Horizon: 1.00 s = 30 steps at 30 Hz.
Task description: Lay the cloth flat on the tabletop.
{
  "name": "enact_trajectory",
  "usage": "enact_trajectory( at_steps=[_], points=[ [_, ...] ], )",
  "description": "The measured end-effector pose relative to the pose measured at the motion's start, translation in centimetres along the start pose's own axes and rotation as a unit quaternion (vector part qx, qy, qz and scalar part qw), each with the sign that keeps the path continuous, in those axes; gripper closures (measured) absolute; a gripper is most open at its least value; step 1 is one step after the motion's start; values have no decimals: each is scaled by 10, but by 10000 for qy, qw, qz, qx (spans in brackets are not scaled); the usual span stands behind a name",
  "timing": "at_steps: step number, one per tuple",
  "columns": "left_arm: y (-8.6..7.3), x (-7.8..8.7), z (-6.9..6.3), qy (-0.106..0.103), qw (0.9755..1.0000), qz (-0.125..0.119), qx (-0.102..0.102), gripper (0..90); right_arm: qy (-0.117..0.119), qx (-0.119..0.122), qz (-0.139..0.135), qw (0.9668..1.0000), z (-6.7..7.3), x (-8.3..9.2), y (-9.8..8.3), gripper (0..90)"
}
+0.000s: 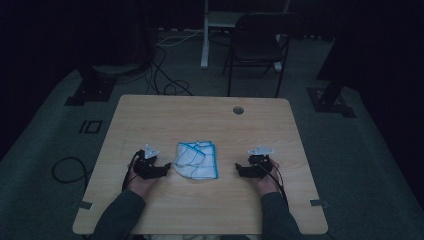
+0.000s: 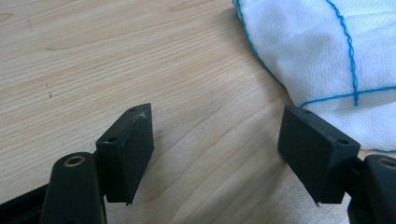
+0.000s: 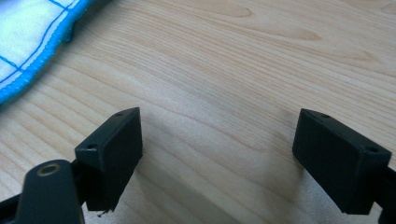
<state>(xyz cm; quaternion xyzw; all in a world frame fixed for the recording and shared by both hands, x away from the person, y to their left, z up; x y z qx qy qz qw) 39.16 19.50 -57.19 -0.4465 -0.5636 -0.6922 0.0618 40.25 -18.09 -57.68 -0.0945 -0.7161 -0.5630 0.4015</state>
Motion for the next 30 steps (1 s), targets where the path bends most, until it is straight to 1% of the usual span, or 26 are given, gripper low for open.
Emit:
enact_trajectory(
  at_steps=[3,4,5,6,14,15,18,19,20,23,25,27,28,29,30],
  points=[
    [0,0,0,1,10000,-18,8,283,53,48,28,10000,3,0,0,142],
    [0,0,0,1,10000,-18,8,301,53,49,40,10000,3,0,0,142],
    [0,1,0,18,10000,-47,29,339,47,48,56,10000,3,0,0,143],
    [0,1,0,25,10000,-57,44,349,46,51,57,10000,3,0,0,143],
    [-1,2,0,30,10000,-67,32,359,52,64,76,9999,4,1,1,164],
    [-1,2,0,32,10000,-76,28,403,32,43,87,9999,4,1,1,196],
    [-1,3,0,10,10000,-95,13,438,-75,-66,100,9999,4,4,2,305],
    [-1,3,0,10,10000,-95,13,437,-75,-66,100,9999,4,4,2,305],
    [-1,3,0,2,10000,-94,10,437,-65,-40,100,9999,5,5,2,345],
    [-1,2,0,-14,10000,-92,-4,434,-36,-31,126,9999,7,5,3,360],
    [-1,3,1,-3,9999,-96,45,434,49,46,175,9998,11,6,4,393],
    [-1,4,3,-33,9998,-120,137,439,163,138,193,9996,14,7,5,434],
    [-1,4,3,-33,9998,-120,137,444,163,138,193,9996,14,7,5,434],
    [-1,5,5,-66,9997,-124,201,450,227,283,188,9992,18,7,6,457],
    [-1,5,5,-68,9997,-117,206,455,226,309,188,9991,20,8,7,457]
  ],
)
Point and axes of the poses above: each handheld gripper's, and its own axes: x roughly backward along the jaws, y roughly out of its top, z roughly to its left, the point moved 4 cm from there along -x, roughly forward along the jaws, and after that the axes turned 4 degrees about -y, right-handed, at the moved point
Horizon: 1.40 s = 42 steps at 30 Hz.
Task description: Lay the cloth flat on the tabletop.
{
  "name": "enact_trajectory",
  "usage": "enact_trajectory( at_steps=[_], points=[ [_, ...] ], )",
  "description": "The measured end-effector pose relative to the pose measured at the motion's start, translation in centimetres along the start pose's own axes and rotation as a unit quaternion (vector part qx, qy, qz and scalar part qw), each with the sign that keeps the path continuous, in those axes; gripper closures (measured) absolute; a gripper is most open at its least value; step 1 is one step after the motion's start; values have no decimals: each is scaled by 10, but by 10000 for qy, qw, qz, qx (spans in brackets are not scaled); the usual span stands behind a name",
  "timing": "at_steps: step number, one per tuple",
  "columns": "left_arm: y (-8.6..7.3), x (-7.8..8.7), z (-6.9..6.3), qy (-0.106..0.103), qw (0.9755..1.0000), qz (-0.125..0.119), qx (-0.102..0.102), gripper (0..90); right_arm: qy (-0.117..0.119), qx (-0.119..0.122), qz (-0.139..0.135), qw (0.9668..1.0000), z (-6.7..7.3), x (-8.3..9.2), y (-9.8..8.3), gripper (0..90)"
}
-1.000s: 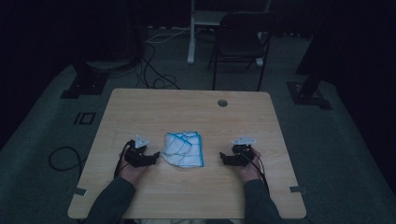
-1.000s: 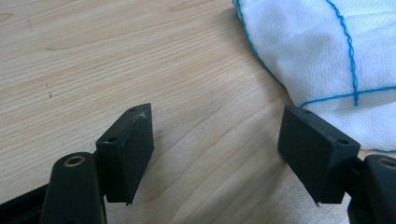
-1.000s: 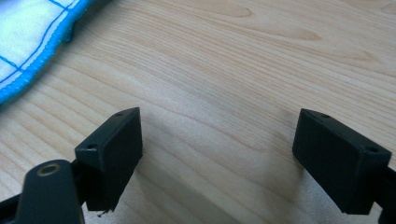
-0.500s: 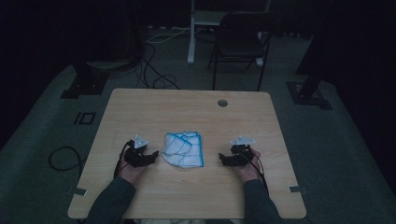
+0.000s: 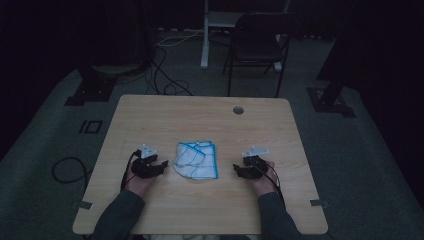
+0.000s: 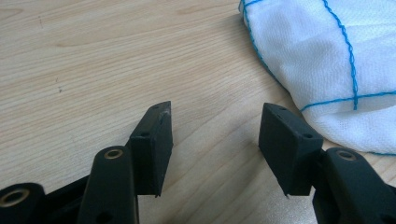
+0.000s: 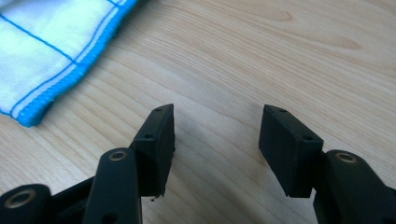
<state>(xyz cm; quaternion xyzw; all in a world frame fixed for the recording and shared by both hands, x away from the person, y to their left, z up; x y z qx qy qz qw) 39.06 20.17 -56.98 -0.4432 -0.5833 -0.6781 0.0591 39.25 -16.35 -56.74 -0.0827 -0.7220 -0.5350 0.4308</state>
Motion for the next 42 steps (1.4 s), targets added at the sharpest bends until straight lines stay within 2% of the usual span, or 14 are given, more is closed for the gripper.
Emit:
enact_trajectory(
  at_steps=[3,7,10,16,27,33,34,38,42],
  points=[
    [1,0,0,-19,10000,18,78,463,16,15,-20,10000,2,1,4,489],
    [5,2,-4,-116,9999,0,26,470,95,-25,-148,9998,4,4,9,523],
    [8,4,-7,-139,9999,-20,-75,473,62,-2,-187,9998,5,5,12,524],
    [26,10,-20,-237,9989,-119,-377,480,147,141,-329,9993,13,8,28,571],
    [42,7,-43,-433,9964,-156,-710,488,261,265,-274,9989,25,-5,41,636],
    [53,0,-66,-619,9932,-163,-976,501,255,303,-304,9988,28,-6,47,622],
    [53,0,-66,-619,9932,-163,-976,508,255,303,-304,9988,28,-6,47,622],
    [60,-7,-86,-777,9893,-133,-1227,513,241,271,-319,9988,27,-8,50,610],
    [64,-14,-102,-803,9858,-96,-1472,497,239,282,-296,9989,27,-12,54,606]
  ],
)
Point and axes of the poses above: each handheld gripper's, and its own axes: x roughly backward along the jaws, y roughly out of its top, z roughly to its left, the point moved 4 cm from there along -x, roughly forward along the jaws, and after that the axes turned 4 degrees about -y, right-handed, at the moved point
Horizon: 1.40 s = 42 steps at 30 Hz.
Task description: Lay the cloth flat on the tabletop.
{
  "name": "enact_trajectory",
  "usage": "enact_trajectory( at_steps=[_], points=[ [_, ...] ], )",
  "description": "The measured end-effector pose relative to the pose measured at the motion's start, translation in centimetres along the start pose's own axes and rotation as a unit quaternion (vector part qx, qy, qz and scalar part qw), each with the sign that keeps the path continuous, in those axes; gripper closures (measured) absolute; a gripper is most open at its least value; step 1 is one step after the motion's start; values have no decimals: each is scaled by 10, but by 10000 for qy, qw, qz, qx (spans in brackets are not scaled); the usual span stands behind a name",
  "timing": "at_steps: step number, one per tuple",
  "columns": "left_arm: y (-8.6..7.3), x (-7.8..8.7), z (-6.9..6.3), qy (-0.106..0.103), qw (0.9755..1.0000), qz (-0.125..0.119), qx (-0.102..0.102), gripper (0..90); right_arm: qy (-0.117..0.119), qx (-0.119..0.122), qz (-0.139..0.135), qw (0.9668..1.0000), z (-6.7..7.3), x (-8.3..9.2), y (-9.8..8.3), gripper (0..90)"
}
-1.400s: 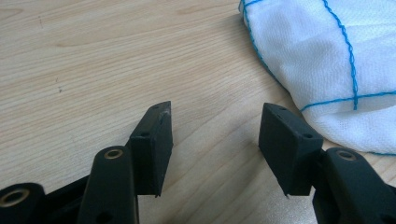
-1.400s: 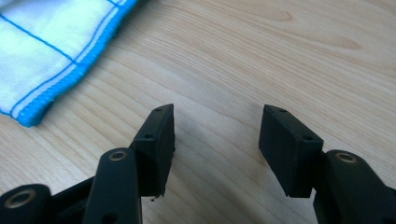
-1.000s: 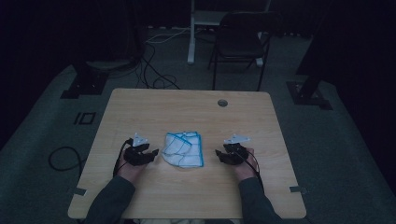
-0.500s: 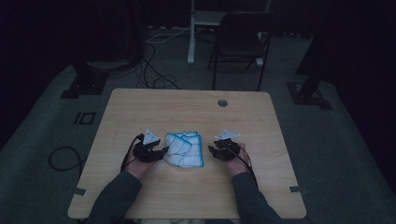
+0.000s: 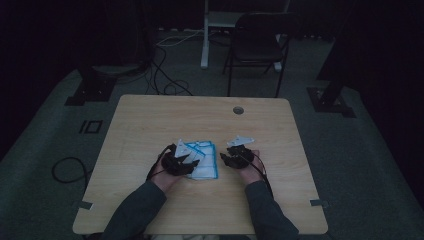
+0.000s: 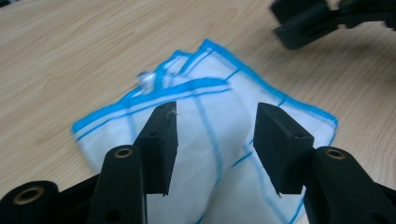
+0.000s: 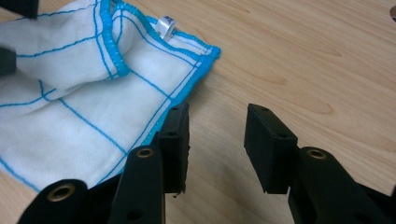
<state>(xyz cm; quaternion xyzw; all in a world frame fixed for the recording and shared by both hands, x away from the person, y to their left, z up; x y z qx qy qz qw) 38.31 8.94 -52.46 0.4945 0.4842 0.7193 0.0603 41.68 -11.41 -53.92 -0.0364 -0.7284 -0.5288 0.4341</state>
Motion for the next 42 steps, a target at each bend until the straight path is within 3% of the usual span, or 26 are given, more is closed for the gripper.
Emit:
enact_trajectory(
  at_steps=[5,6,8,12,14,16,21,30,35,39,42],
  points=[
    [3,-7,-7,-34,9999,49,-116,483,-14,33,13,10000,0,-3,3,605],
    [3,-14,-9,116,9996,119,-207,482,0,31,27,10000,1,-5,6,603],
    [1,-18,-5,319,9990,253,-193,496,-2,17,43,10000,1,-7,7,600],
    [-1,-15,2,451,9984,352,-24,664,30,41,75,10000,2,-11,8,597],
    [-1,-9,6,465,9984,322,55,756,37,47,81,9999,2,-13,9,597],
    [-2,-3,11,487,9984,231,195,791,59,40,84,9999,4,-15,10,596],
    [-10,14,24,508,9975,106,476,812,64,49,112,9999,7,-20,14,590],
    [-34,29,37,589,9959,84,688,813,131,12,245,9996,11,-36,26,566],
    [-41,29,39,588,9957,128,700,811,364,-287,292,9985,10,-48,34,564],
    [-44,28,39,576,9957,140,717,808,507,-392,360,9973,9,-58,39,573],
    [-49,27,41,571,9953,174,756,798,759,-555,354,9949,7,-62,43,607]
  ],
)
Point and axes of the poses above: each handheld gripper's, and its own axes: x roughly backward along the jaws, y roughly out of its top, z roughly to its left, the point moved 4 cm from there along -x, roughly forward along the jaws, and after that the axes turned 4 degrees about -y, right-handed, at the moved point
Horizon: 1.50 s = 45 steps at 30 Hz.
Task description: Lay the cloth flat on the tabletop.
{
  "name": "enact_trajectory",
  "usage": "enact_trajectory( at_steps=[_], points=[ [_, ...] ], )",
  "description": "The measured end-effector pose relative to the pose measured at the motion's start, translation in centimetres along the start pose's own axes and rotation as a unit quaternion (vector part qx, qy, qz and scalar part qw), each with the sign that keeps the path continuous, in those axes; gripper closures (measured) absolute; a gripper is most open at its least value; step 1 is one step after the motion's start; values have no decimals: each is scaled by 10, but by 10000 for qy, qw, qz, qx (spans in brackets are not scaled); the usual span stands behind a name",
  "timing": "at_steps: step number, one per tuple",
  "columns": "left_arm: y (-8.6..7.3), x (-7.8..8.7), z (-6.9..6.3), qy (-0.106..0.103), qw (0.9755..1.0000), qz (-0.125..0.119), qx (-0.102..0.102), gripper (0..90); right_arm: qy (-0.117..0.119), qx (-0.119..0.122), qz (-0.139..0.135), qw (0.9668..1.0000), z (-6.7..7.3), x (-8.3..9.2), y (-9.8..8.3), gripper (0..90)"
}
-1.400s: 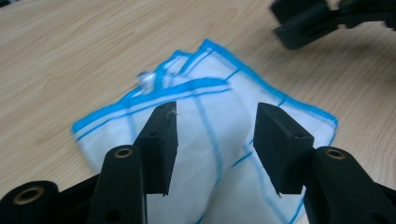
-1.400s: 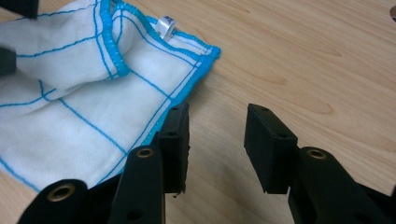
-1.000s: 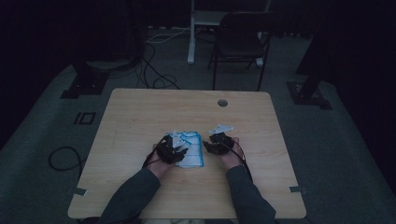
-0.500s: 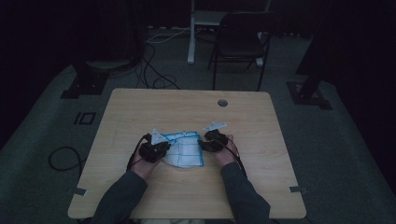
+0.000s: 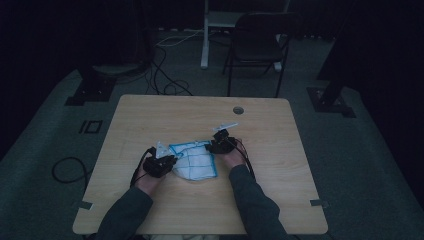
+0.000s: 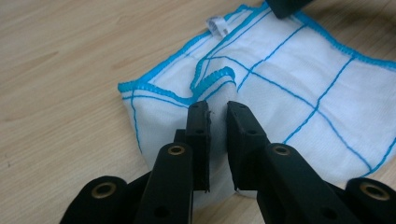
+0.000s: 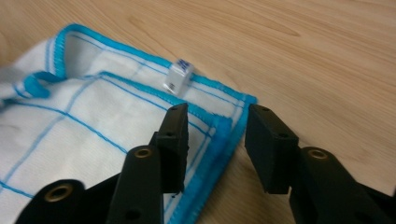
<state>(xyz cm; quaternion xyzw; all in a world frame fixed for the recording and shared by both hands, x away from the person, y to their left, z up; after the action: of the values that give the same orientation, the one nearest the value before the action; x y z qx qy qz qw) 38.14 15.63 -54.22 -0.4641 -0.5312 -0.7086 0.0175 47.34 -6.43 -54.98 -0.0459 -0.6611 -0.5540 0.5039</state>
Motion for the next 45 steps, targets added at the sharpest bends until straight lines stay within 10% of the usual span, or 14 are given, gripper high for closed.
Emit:
enact_trajectory(
  at_steps=[7,18,29,45],
  points=[
    [-7,4,4,-7,10000,44,31,763,276,19,24,9996,1,-1,-1,875],
    [2,13,5,111,9999,-103,53,611,315,533,-443,9971,25,39,-3,886],
    [17,18,5,217,9993,-303,102,609,743,1210,-779,9868,71,79,-20,885],
    [40,17,-28,-173,9984,-418,-347,663,1013,1610,-517,9804,100,81,-52,884]
  ],
)
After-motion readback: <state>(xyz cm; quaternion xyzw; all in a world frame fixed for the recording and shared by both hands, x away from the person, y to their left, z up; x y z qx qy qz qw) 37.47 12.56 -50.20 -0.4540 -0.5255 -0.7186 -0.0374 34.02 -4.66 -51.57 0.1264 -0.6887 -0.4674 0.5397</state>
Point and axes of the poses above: each handheld gripper's, and its own axes: x roughly backward along the jaws, y roughly out of its top, z roughly to its left, the point moved 4 cm from there along -x, roughly forward along the jaws, and after that the axes turned 4 degrees about -y, right-handed, at the moved point
